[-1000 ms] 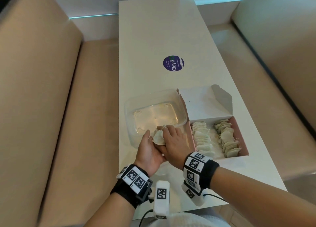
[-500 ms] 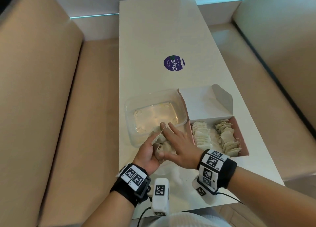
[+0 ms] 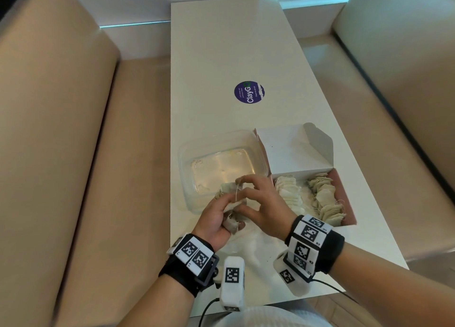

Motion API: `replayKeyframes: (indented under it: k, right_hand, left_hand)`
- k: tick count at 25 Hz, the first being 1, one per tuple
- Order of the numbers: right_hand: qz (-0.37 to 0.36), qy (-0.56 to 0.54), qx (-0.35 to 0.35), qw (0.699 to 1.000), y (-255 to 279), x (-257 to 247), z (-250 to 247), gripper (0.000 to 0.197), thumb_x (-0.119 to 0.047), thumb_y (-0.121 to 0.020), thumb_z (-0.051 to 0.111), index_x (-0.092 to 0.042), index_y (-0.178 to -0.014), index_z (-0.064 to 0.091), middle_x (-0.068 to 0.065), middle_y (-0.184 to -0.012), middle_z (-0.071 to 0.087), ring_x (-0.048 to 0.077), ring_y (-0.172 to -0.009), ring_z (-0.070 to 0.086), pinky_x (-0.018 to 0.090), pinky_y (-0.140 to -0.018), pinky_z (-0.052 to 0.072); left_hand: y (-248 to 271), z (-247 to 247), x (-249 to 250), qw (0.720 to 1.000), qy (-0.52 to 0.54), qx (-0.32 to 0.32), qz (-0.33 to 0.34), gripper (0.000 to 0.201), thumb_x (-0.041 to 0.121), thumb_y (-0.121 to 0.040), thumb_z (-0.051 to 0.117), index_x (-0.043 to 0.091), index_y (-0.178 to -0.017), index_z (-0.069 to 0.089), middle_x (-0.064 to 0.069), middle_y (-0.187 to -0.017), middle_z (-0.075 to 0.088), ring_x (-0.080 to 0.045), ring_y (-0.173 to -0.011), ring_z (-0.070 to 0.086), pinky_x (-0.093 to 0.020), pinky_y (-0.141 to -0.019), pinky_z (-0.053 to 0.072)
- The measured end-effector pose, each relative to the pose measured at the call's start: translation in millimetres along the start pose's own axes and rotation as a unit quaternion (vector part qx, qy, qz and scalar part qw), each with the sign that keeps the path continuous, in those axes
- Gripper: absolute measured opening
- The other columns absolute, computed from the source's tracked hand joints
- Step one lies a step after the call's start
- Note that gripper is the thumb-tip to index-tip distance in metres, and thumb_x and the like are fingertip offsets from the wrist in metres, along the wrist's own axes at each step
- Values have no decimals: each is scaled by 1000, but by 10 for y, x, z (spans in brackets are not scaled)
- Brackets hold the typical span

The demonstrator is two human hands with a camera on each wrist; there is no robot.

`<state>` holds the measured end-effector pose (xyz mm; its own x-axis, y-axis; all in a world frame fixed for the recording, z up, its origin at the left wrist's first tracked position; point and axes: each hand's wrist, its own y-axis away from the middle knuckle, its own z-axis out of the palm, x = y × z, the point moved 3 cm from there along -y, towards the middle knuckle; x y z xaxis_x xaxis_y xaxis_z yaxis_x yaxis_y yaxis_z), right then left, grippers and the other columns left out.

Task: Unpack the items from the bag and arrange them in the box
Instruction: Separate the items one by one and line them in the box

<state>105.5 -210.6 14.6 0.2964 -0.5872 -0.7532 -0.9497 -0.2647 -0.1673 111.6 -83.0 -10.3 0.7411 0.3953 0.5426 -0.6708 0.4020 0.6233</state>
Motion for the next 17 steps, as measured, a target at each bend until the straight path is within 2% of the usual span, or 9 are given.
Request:
replayKeyframes:
  k: [3,4,6,7,8,10,12,14,17]
  right_hand:
    - [51,-71,45,995,-50,-20,-77,21,-41,-80,59,-22,-88,64,-1,-110,60,3,-103,49,13,-90,35]
    - [83,-130,59,986,-64,-18,-146,21,-40,-79,60,-20,-86,65,0,-106,62,6,-100,54,17,-88,42]
    - [137,-246,65,957,-76,-27,-294,18,-31,-79,65,-14,-86,65,9,-93,67,24,-88,63,38,-81,51]
    - [150,-272,43,950,-80,-42,-341,15,-24,-80,68,-11,-87,65,14,-87,67,31,-83,64,44,-79,52]
    - [158,-268,0,950,-80,-51,-350,11,-18,-81,69,-11,-89,65,13,-82,67,30,-79,65,44,-78,52]
    - [174,-205,-116,956,-64,-86,-238,19,-14,-81,69,-17,-99,64,-2,-75,64,11,-72,63,33,-78,53]
    - [199,-171,-176,949,-62,-80,-50,34,-16,-81,70,-19,-113,61,-10,-70,60,2,-66,58,25,-76,51]
    - [203,-150,-161,954,-79,-81,86,38,-19,-81,71,-18,-117,60,-11,-70,60,3,-66,57,24,-75,50]
    - [189,-122,-107,969,-87,-85,147,18,-21,-81,71,-21,-96,62,-10,-68,56,1,-61,51,20,-69,47]
  left_hand:
    - [-11,-13,10,999,14,36,15,13,18,-90,55,18,-100,63,0,-73,63,-12,-60,55,-25,-50,38]
    - [-24,-49,24,998,28,57,21,13,18,-92,54,17,-102,63,0,-75,64,-12,-60,58,-25,-50,40]
    - [-61,-139,61,993,64,91,40,9,18,-92,56,16,-98,63,-2,-80,65,-13,-61,60,-25,-51,44]
    - [-63,-159,94,990,86,102,55,8,18,-92,57,15,-95,63,-3,-81,65,-13,-61,61,-25,-52,47]
    - [-73,-190,122,985,106,114,69,9,18,-92,57,14,-95,64,-5,-83,66,-15,-64,63,-26,-53,50]
    - [-91,-229,154,980,128,131,79,20,21,-91,58,8,-104,64,-11,-92,68,-23,-76,67,-31,-62,55]
    - [-114,-246,136,979,134,138,67,33,24,-90,60,4,-117,62,-17,-105,67,-30,-90,67,-38,-75,57]
    - [-121,-230,95,979,131,150,52,38,26,-87,64,7,-119,61,-17,-112,67,-31,-96,68,-41,-79,56]
    - [-87,-181,99,978,148,134,59,28,23,-90,60,5,-111,63,-16,-97,69,-29,-85,70,-39,-74,57]
